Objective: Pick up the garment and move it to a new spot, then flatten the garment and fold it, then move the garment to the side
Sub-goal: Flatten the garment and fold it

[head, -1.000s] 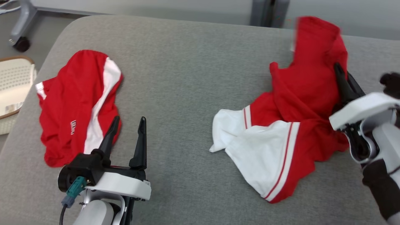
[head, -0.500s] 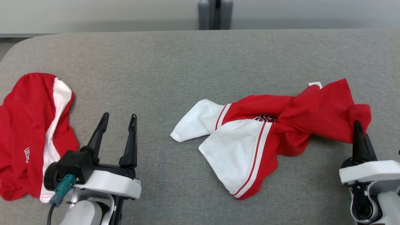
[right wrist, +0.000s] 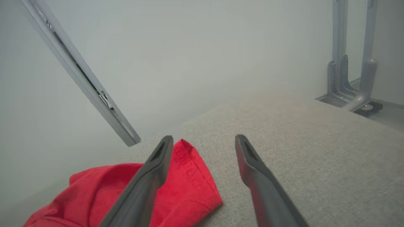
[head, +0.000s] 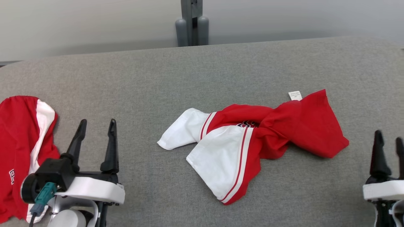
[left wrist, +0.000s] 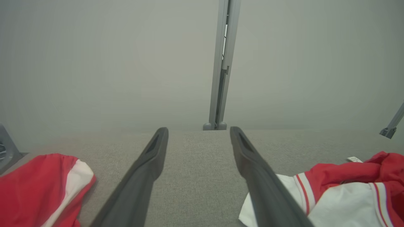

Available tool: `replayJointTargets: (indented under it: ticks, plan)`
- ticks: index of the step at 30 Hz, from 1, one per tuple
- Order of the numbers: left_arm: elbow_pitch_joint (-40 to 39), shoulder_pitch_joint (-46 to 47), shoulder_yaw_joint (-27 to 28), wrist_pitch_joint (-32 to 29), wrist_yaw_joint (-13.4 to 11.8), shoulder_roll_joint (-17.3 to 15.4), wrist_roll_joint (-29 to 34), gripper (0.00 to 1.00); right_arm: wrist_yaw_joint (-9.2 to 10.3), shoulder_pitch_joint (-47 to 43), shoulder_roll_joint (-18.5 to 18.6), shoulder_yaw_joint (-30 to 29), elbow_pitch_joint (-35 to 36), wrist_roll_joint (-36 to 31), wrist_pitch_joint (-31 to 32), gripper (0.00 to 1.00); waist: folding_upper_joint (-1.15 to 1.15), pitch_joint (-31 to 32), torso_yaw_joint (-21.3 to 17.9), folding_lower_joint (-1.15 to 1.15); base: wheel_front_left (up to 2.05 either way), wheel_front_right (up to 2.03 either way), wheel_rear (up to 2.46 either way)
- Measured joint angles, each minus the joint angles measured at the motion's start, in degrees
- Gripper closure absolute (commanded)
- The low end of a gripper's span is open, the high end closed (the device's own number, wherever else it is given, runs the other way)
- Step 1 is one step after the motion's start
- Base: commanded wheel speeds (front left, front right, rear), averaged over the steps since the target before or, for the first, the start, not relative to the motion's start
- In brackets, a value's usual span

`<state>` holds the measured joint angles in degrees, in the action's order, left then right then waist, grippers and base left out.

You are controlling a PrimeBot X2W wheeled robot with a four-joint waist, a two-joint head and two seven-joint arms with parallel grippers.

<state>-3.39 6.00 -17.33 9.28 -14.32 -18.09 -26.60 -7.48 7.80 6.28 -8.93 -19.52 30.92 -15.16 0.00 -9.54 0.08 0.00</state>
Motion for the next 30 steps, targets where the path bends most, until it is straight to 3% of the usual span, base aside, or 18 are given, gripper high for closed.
replayJointTargets:
  ticks: [6, 13, 21, 30]
  plan:
    - [-2.82, -1.26, 1.09, -1.12, -1.66, -1.45, 0.26, 0.0, 0.0, -1.48, -0.15, -1.35, 11.9, -7.73, -0.01, 0.0, 0.0, 1.69, -1.47, 0.0, 0.0, 0.0, 0.0]
    - [-5.38, -2.35, 0.56, -2.26, -2.57, -2.48, 1.01, 0.0, 0.0, -4.33, -1.47, 5.11, 22.06, -15.9, 6.26, 0.0, 0.0, 3.5, -1.52, 0.0, 0.0, 0.0, 0.0]
    - [-6.22, -5.87, -1.0, -2.7, -3.66, -2.21, 1.58, 0.0, 0.0, -8.62, -2.58, 9.27, 23.9, -19.11, 11.88, 0.0, 0.0, 5.8, -0.88, 0.0, 0.0, 0.0, 0.0]
    - [-6.42, -8.31, -2.27, -3.48, -3.96, -2.11, 1.41, 0.0, 0.0, -10.94, -3.03, 8.73, 23.98, -20.47, 14.69, 0.0, 0.0, 8.11, 0.97, 0.0, 0.0, 0.0, 0.0]
